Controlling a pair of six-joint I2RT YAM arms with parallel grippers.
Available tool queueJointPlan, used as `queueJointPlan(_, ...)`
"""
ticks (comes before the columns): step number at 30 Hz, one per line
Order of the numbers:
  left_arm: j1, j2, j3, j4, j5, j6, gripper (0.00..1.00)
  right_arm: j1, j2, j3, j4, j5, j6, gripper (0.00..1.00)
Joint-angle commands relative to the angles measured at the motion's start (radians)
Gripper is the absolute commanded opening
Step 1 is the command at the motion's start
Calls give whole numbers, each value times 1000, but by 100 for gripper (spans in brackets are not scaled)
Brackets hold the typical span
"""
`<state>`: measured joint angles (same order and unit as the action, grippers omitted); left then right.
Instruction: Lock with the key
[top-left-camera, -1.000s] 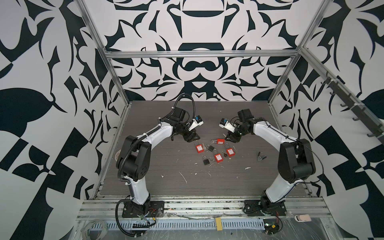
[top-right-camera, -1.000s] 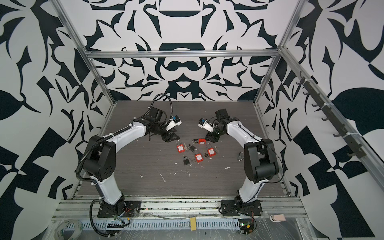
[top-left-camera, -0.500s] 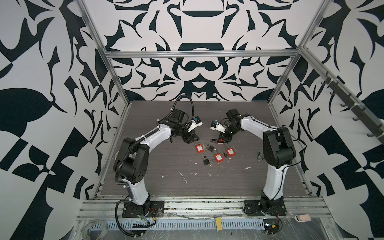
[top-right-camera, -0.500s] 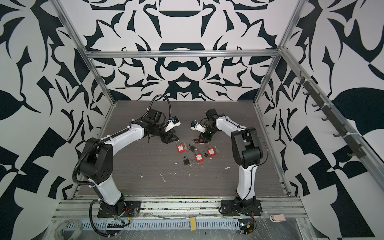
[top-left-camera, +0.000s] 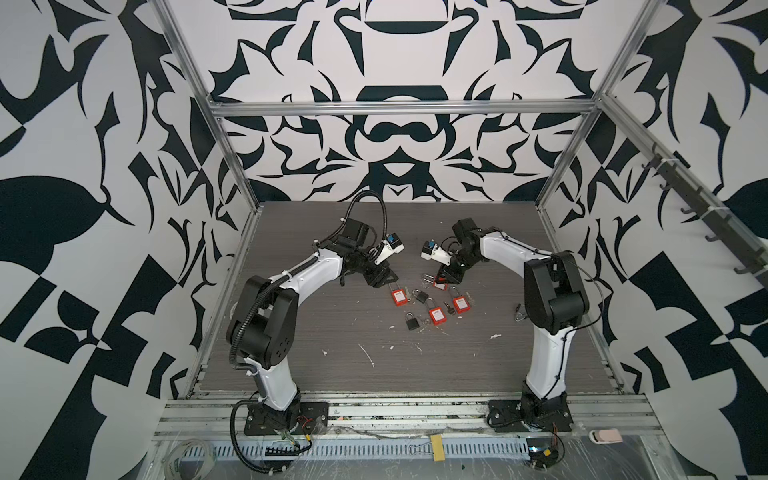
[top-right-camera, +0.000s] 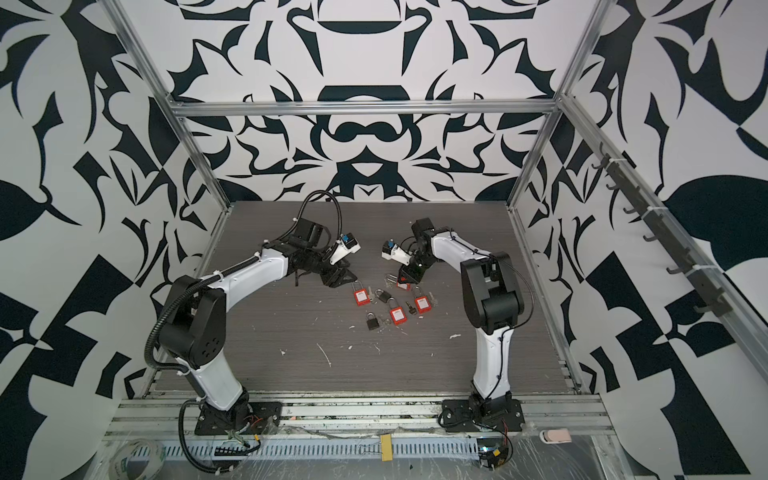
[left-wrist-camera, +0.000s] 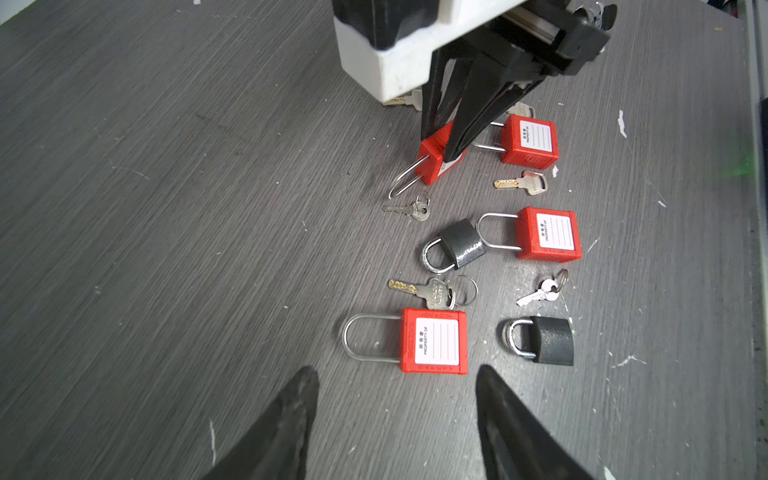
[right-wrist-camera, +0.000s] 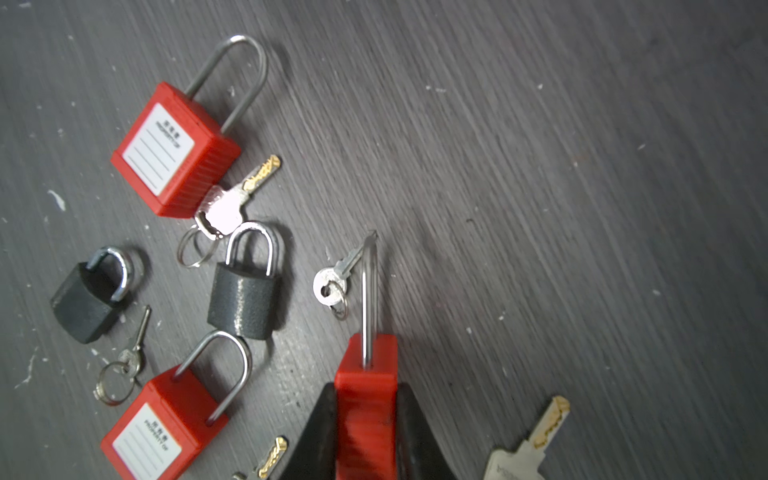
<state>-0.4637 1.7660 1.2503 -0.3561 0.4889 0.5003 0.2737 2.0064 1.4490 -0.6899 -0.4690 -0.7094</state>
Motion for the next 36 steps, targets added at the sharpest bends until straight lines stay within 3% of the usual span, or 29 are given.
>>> queueJointPlan(1,4,-21,8,-6,3,-8,63,-39,-25,26,-10,-54,94,20)
queueJointPlan(4,4,-19,9,-3,8,-9,63,-54,-9,33,-9,-56,152,20)
queueJointPlan(11,4,-21,13,-1,20,-12,63,-95,16,-1,75,-115,308,30)
queueJointPlan(16,4,-36,-1,-3,24,-18,63,-106,22,-16,154,-207,423,25)
queueJointPlan(23,4,-64,-33,3,21,-21,63,-104,8,-23,132,-143,448,23)
queueJointPlan(28,4,-71,-38,4,23,-26,63,-96,18,-30,138,-158,508,22)
queueJointPlan(36,4,-83,-56,11,28,-44,63,-91,-6,-91,252,-290,628,18)
